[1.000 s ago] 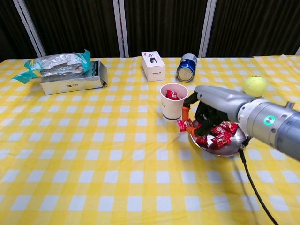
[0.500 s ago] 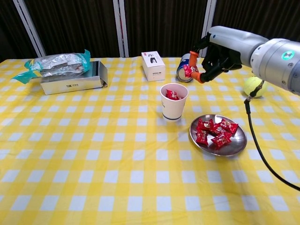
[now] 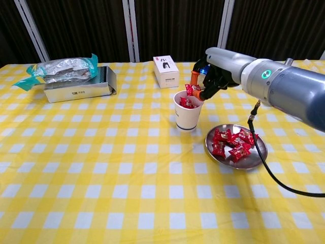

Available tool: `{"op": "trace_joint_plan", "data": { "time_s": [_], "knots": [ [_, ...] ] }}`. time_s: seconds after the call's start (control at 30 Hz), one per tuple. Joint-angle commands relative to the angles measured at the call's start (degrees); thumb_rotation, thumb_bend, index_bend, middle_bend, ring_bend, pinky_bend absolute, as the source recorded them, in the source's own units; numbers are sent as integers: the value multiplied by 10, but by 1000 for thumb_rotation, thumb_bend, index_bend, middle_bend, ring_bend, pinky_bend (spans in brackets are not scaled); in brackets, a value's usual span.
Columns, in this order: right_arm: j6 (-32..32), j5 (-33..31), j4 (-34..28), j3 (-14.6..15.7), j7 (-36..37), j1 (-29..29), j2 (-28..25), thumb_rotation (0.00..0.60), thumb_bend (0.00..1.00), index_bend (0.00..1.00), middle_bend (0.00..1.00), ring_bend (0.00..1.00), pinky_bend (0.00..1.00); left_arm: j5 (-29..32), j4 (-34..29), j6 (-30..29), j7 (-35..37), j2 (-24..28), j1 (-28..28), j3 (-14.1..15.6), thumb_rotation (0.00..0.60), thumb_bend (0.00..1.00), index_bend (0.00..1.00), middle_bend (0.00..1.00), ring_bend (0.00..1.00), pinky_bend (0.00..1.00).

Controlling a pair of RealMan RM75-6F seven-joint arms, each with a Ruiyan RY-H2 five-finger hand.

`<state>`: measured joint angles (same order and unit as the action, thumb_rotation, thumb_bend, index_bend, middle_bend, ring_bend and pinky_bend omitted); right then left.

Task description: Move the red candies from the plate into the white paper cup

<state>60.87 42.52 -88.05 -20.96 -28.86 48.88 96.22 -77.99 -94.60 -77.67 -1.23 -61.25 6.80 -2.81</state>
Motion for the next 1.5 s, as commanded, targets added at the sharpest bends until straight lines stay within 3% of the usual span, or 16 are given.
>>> {"op": "trace_joint_plan", "data": {
  "time_s": [0.03,0.37,0.77,0.97,1.27,1.5],
  "knots": [
    [1,-1,6,18,2,-4,8,600,596,596,865,851,947,-7,-5,-8,-3,-2,-9,10,600,72,0,0,0,0],
    [10,2,2,23,-3,-4,8,600,383,384,865,851,947,-1,-30,-23,-33,-6,-14,6,600,72,0,0,0,0],
    [48,21,-58,23,-6,-18,-21,600,337,358,865,851,947,-9,-28,-33,-37,-11,-16,5,600,72,0,0,0,0],
    [77,62,-109,32,2,-38,-54,600,336,353,865,851,947,-16,-17,-37,-26,-12,-19,7,600,72,0,0,0,0],
    [120,124,-185,97,15,-108,-136,600,335,352,865,851,947,-18,-13,-41,-30,-16,-21,7,600,72,0,0,0,0],
    [119,151,-174,147,39,-146,-142,600,329,352,865,851,947,-26,-24,-48,-48,-17,-20,7,600,72,0,0,0,0]
  ]
}}
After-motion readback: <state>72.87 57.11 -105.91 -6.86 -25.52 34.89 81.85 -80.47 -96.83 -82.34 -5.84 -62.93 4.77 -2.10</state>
